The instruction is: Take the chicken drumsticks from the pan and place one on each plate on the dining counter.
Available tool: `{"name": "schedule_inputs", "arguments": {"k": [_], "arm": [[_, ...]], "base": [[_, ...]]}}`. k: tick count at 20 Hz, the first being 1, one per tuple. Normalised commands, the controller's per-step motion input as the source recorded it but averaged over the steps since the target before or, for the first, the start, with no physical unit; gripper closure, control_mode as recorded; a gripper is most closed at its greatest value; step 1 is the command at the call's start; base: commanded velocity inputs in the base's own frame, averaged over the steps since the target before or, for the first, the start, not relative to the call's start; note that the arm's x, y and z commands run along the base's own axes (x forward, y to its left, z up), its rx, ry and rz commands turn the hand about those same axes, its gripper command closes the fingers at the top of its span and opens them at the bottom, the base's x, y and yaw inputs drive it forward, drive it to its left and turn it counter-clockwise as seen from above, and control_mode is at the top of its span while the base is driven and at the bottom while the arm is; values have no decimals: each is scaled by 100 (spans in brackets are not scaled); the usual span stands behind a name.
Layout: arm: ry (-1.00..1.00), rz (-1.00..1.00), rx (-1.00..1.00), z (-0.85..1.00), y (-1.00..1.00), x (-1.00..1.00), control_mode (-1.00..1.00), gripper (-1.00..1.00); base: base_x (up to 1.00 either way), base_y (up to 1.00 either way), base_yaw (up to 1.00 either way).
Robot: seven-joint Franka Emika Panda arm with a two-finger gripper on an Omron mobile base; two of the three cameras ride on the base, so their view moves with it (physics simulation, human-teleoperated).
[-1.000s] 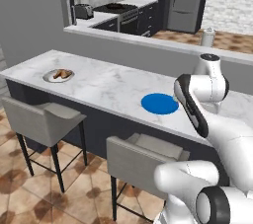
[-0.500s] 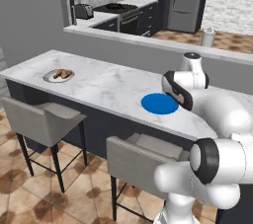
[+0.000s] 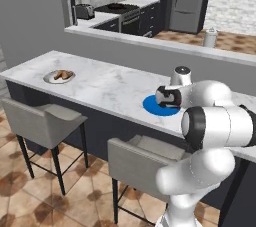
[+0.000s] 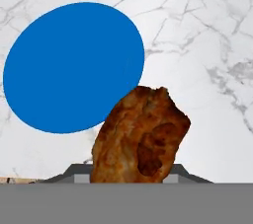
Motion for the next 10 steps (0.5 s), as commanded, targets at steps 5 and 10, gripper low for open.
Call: {"name": "schedule_inputs", "arguments": {"k": [5, 10], "arm": [[0, 0, 0, -19, 0, 67, -100, 100], [0, 0, 0, -2, 0, 66, -100, 100]], "base": [[0, 0, 0], [0, 0, 0]]}}
